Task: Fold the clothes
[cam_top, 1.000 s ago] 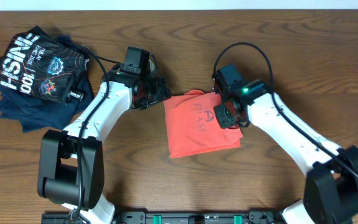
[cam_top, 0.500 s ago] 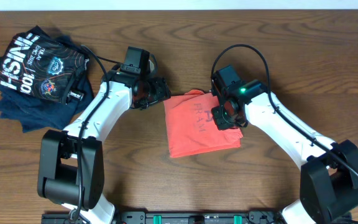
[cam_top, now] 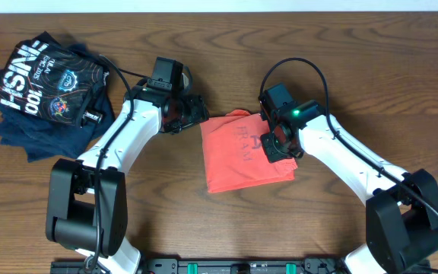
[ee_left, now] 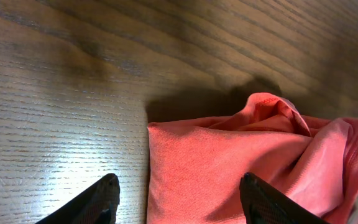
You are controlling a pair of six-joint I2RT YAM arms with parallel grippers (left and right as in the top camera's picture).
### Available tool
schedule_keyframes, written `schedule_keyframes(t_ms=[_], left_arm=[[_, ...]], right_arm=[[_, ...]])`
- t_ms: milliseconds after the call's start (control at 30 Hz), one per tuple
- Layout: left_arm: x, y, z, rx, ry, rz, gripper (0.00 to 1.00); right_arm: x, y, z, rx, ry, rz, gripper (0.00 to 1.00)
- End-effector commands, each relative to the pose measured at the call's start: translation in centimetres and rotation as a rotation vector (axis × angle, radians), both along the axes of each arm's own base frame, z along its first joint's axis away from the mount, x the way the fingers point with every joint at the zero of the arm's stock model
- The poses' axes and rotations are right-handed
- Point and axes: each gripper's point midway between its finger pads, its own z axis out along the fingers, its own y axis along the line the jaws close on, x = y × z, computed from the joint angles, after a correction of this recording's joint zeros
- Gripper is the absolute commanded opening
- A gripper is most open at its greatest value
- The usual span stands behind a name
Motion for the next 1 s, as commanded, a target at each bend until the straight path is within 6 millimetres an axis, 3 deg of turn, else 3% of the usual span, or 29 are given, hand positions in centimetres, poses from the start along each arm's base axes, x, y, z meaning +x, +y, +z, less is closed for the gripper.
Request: schedule_keyframes(t_ms=[0,100,200,267,333,400,600,700,967], left_arm=[[-0.5,0.3,-0.7,0.022,0.013,-0.003,0.64],[-0.5,0.3,-0.7,0.022,0.013,-0.003,0.64],[-0.4,0.3,-0.7,0.021,0.011,-0.003,0.64],[-0.1,0.2,-0.5,0.017,-0.004,-0.002,0.64],[0.7,0.0,-0.2,0.008,-0.039,-0.002,0.64],[1.5,-0.2,0.2,-0.002,-0.079,-0.002,0.64],[2.2,-0.4,0.5,-0.001,-0.119,-0.026,0.64],[1.9,-0.3,0.4,0.002,-0.108,-0.028,0.64],[1.6,-0.2,0.2,0.007,-0.096,-0.031,0.64]], right_arm=[[0.3,-4.6,-0.2,-0.175,-0.039,-0.25,0.01],[0.1,-8.0,0.4,-0.286,-0.065,-0.421,0.01],[0.1,-8.1,0.1,-0.25,-0.037,-0.429,0.06],[-0.1,-7.4,-0.1,-0.215,0.0,-0.352,0.09],[-0.3,-6.7,-0.3,-0.175,0.023,-0.33,0.01],[-0.6,-5.7,-0.3,-0.121,0.052,-0.308,0.01],[-0.1,-0.6,1.6,0.151,0.041,-0.102,0.04],[0.5,-0.2,2.2,0.174,0.004,-0.088,0.2],[0.1,0.5,1.4,0.184,0.036,-0.046,0.23]])
